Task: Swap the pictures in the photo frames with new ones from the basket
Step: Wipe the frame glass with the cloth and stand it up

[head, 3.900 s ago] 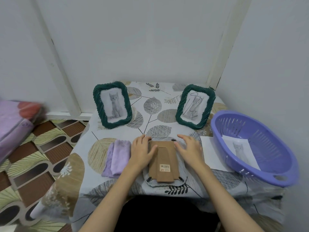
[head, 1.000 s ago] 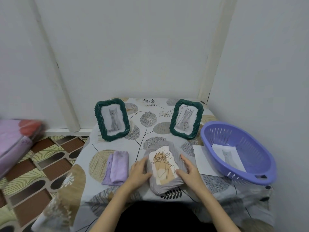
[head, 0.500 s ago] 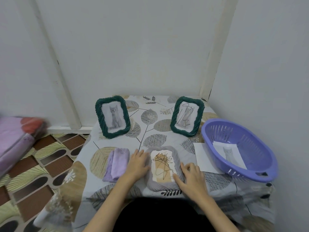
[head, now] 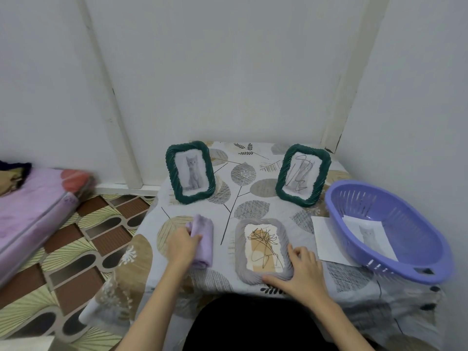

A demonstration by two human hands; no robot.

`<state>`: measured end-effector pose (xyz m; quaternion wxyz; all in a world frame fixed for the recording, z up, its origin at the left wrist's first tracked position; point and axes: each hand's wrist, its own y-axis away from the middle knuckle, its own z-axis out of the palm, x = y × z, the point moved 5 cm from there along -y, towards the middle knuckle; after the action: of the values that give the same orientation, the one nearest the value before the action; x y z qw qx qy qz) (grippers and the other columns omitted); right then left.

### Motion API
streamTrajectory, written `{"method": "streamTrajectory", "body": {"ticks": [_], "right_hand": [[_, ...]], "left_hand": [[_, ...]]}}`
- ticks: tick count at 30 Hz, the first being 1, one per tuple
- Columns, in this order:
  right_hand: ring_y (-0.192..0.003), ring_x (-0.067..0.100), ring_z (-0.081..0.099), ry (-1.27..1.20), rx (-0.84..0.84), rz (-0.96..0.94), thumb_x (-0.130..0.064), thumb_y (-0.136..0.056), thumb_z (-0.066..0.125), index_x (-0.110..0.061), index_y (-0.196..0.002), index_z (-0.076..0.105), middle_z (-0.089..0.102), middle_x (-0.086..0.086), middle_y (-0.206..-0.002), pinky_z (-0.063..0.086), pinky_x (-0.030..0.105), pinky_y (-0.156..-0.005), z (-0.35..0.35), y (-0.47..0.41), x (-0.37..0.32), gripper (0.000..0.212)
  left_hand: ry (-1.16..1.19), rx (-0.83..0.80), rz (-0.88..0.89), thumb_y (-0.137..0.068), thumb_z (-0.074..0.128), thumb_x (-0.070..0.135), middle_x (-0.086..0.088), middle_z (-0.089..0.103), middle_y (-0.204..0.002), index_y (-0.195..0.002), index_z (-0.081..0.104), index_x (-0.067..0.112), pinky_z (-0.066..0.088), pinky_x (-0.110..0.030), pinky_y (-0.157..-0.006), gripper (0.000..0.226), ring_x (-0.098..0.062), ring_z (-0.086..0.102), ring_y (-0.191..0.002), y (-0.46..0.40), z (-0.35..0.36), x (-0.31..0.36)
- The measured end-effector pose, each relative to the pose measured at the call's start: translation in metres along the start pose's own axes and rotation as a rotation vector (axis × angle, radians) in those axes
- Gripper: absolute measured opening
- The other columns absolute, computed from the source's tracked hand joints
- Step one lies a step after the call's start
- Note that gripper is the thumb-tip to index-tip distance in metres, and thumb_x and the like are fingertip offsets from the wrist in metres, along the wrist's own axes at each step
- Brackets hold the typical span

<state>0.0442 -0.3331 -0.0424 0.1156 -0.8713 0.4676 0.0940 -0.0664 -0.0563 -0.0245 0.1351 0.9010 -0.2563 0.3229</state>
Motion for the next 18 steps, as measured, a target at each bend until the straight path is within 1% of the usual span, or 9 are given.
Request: {"method": "streamTrajectory", "body": {"ticks": [2,4,7,9,11,13,15,17,18], "right_hand": [[-0.103,0.015,0.04,-0.011,0.002,-0.005,-0.098,-0.039,0.027,-0.028,-0.123,0.047,0.04,-0.007,-0.105,0.035,0.03,-0.09,-0.001,0.0,-0.001,0.111],[-0.104,0.015,0.04,0.002,-0.006,-0.002,-0.097,-0.039,0.028,-0.027,-0.126,0.045,0.04,-0.007,-0.106,0.035,0.03,-0.091,-0.001,0.0,-0.002,0.113],[-0.104,0.015,0.039,0.006,-0.016,0.01,-0.098,-0.039,0.027,-0.027,-0.129,0.043,0.04,-0.007,-0.108,0.034,0.029,-0.092,0.0,-0.001,-0.002,0.116],[-0.106,0.015,0.039,0.003,-0.029,0.022,-0.097,-0.04,0.03,-0.027,-0.13,0.041,0.04,-0.007,-0.109,0.034,0.029,-0.093,0.001,-0.002,-0.002,0.115],[-0.108,0.015,0.039,-0.01,-0.051,0.043,-0.096,-0.041,0.036,-0.028,-0.133,0.039,0.04,-0.007,-0.111,0.033,0.029,-0.095,0.0,-0.002,-0.001,0.114],[-0.112,0.016,0.038,-0.029,-0.063,0.071,-0.092,-0.045,0.042,-0.028,-0.136,0.035,0.041,-0.006,-0.116,0.032,0.03,-0.098,-0.004,-0.002,-0.003,0.111],[-0.112,0.018,0.04,-0.156,-0.007,0.088,-0.081,-0.057,0.054,-0.03,-0.138,0.034,0.043,-0.004,-0.116,0.033,0.032,-0.099,-0.012,-0.003,-0.011,0.097],[-0.1,0.018,0.046,-0.52,0.118,0.09,-0.057,-0.072,0.066,-0.034,-0.128,0.045,0.049,-0.002,-0.104,0.039,0.031,-0.091,-0.027,-0.005,-0.025,0.064],[-0.089,0.017,0.05,-0.75,0.157,0.103,-0.044,-0.078,0.067,-0.035,-0.118,0.052,0.052,-0.001,-0.096,0.043,0.026,-0.083,-0.033,-0.008,-0.034,0.044]], "left_hand": [[-0.096,0.012,-0.051,-0.086,0.061,0.032,-0.016,0.062,-0.112,-0.109,0.061,0.013,0.042,-0.042,-0.095,0.03,-0.033,0.054,-0.107,-0.004,-0.002,-0.011],[-0.118,-0.014,-0.065,-0.086,0.06,0.033,-0.015,0.06,-0.116,-0.113,0.057,0.014,0.039,-0.043,-0.099,0.033,-0.034,0.052,-0.112,-0.008,0.0,-0.017],[0.013,-0.034,0.0,-0.085,0.063,0.021,-0.012,0.063,-0.103,-0.104,0.055,0.009,0.045,-0.038,-0.086,0.023,-0.03,0.057,-0.097,-0.007,0.001,-0.011],[0.14,-0.038,0.072,-0.083,0.062,0.01,-0.009,0.059,-0.094,-0.098,0.05,0.011,0.042,-0.033,-0.074,0.019,-0.028,0.055,-0.09,-0.004,-0.001,-0.003],[0.289,-0.033,0.164,-0.081,0.062,0.001,-0.002,0.054,-0.086,-0.096,0.045,0.014,0.039,-0.026,-0.064,0.026,-0.026,0.053,-0.087,0.002,-0.007,0.008],[0.416,-0.044,0.23,-0.081,0.065,0.001,-0.001,0.053,-0.09,-0.098,0.045,0.016,0.042,-0.024,-0.064,0.03,-0.023,0.053,-0.086,0.01,-0.013,0.019],[0.612,-0.145,0.238,-0.081,0.066,0.005,-0.001,0.057,-0.1,-0.096,0.048,0.02,0.045,-0.025,-0.06,0.028,-0.022,0.057,-0.085,0.023,-0.013,0.03],[0.844,-0.309,0.214,-0.083,0.065,0.006,0.0,0.058,-0.108,-0.091,0.053,0.025,0.045,-0.023,-0.046,0.024,-0.022,0.06,-0.078,0.038,-0.006,0.044],[0.927,-0.37,0.208,-0.083,0.065,0.006,-0.001,0.058,-0.111,-0.089,0.054,0.025,0.044,-0.023,-0.043,0.023,-0.022,0.06,-0.075,0.045,-0.002,0.051]]}}
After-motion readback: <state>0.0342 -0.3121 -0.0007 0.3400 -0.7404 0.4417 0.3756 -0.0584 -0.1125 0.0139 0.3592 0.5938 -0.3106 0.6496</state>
